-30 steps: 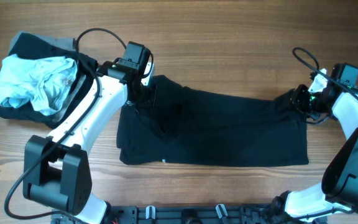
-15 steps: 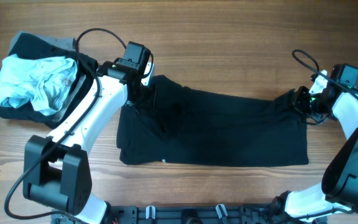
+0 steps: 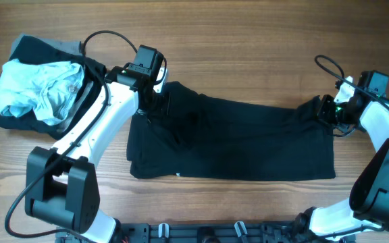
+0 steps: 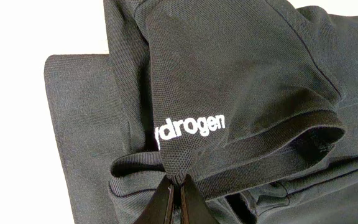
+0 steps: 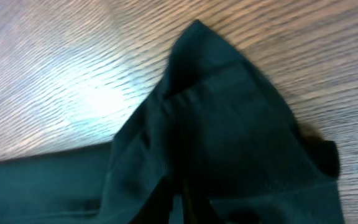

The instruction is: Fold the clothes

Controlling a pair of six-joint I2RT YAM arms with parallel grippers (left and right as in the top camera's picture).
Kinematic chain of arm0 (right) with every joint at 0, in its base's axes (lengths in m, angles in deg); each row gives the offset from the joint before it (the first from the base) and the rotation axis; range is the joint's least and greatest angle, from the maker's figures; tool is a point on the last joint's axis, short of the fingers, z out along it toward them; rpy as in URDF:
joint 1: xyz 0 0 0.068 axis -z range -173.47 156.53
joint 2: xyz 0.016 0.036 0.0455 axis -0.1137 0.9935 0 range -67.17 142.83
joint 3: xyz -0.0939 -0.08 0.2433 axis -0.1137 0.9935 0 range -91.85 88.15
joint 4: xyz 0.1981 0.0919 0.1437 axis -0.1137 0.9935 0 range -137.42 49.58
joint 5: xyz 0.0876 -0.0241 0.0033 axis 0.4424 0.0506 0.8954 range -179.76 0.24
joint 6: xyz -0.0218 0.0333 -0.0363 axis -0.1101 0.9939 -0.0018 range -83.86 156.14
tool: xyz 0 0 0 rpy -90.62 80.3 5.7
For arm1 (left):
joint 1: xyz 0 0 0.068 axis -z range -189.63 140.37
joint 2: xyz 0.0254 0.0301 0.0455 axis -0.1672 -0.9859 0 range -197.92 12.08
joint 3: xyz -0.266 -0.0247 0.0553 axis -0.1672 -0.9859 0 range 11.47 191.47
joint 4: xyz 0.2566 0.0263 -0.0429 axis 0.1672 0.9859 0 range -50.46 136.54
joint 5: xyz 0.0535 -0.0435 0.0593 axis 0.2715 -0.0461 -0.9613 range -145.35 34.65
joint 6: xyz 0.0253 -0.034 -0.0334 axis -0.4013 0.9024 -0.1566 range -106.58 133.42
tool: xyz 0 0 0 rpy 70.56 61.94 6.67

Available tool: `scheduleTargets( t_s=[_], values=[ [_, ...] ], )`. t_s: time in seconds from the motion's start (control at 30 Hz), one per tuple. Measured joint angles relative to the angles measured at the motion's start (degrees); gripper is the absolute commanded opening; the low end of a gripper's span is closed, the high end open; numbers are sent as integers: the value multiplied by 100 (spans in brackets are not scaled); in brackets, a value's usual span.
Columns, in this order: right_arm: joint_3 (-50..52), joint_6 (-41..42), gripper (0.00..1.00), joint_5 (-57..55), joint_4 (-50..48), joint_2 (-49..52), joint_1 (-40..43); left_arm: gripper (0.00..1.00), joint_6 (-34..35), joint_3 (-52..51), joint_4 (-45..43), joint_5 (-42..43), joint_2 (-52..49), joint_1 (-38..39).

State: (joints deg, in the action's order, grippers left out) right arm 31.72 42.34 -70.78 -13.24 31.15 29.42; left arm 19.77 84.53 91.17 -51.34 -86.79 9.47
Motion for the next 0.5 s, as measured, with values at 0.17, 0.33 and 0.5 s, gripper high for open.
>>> scheduleTargets(
  t_s=[0.17, 0.33, 0.5],
  values=[
    [90, 170, 4, -151, 136, 2, 2, 4, 0, 0, 0, 0, 0, 0],
    [-55, 553, 48, -916, 916, 0, 94, 4, 0, 0, 0, 0, 0, 0],
    [-127, 507, 45, -1128, 953, -160, 131, 4, 0, 0, 0, 0, 0, 0]
  ],
)
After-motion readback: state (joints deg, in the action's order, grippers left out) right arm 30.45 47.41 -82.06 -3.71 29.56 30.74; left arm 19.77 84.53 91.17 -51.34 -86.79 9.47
